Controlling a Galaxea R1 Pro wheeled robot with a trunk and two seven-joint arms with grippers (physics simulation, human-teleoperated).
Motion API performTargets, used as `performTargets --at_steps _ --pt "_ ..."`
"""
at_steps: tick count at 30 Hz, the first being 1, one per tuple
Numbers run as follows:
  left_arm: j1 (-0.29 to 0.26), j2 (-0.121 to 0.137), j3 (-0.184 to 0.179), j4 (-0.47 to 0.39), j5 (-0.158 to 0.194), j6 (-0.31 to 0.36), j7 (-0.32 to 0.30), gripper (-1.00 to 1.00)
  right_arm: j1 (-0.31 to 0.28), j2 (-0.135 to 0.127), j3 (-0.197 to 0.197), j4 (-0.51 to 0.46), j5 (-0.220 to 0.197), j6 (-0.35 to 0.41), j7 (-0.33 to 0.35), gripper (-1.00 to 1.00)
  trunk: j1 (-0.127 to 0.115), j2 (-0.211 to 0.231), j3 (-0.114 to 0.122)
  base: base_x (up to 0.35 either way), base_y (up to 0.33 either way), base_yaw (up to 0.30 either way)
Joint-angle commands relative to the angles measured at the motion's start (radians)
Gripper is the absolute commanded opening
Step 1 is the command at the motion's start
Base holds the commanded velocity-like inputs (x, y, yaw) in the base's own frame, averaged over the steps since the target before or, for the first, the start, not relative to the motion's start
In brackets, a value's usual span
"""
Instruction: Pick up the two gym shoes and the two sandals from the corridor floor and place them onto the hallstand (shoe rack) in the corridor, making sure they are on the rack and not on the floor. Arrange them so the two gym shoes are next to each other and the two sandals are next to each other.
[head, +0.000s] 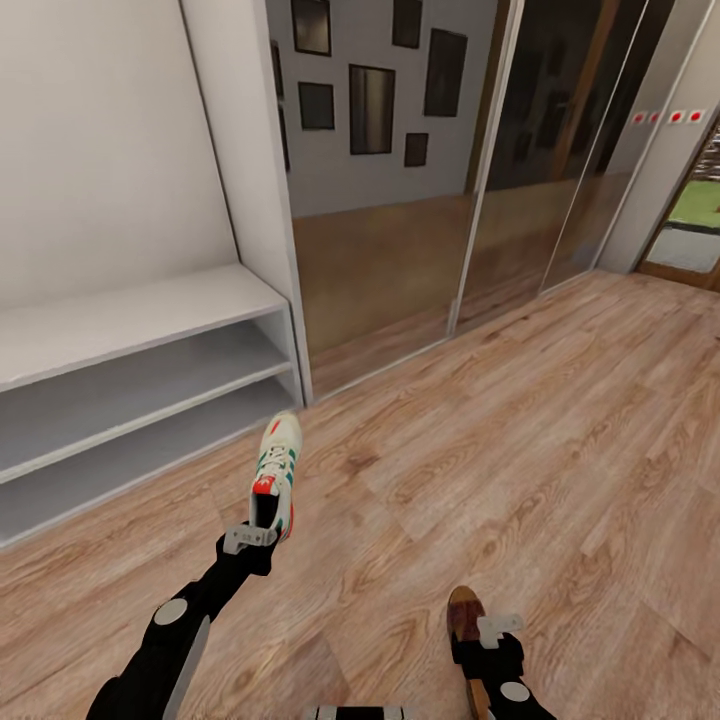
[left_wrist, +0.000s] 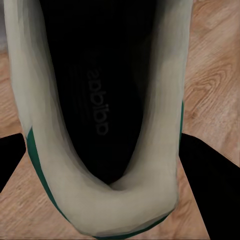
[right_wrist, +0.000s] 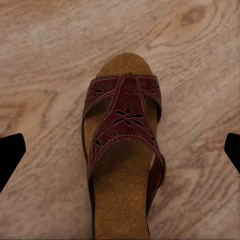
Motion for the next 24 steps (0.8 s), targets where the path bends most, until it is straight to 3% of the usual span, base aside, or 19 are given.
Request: performTargets --at_steps 1,17,24 --pt "0.0 -0.001 0.004 -0.001 -0.003 0.005 -0.008 -1.0 -0.001 0.001 -0.006 0.001 0.01 -0.003 -0.003 1.0 0.0 -0.001 -0.006 0.0 0.0 0.0" --pt "0.004 0.006 0.005 -0.004 0.0 0.004 -0.008 -1.0 -0.001 -0.004 -0.008 0.001 0.01 -0.003 -0.003 1.0 0.0 -0.001 -0.031 0.0 0.0 0.0" --pt "0.004 0.005 0.004 -0.004 0.0 0.004 -0.008 -1.0 -0.001 -0.005 -0.009 0.0 0.01 -0.004 -0.003 1.0 0.003 -0.002 -0.069 0.0 0.0 0.0"
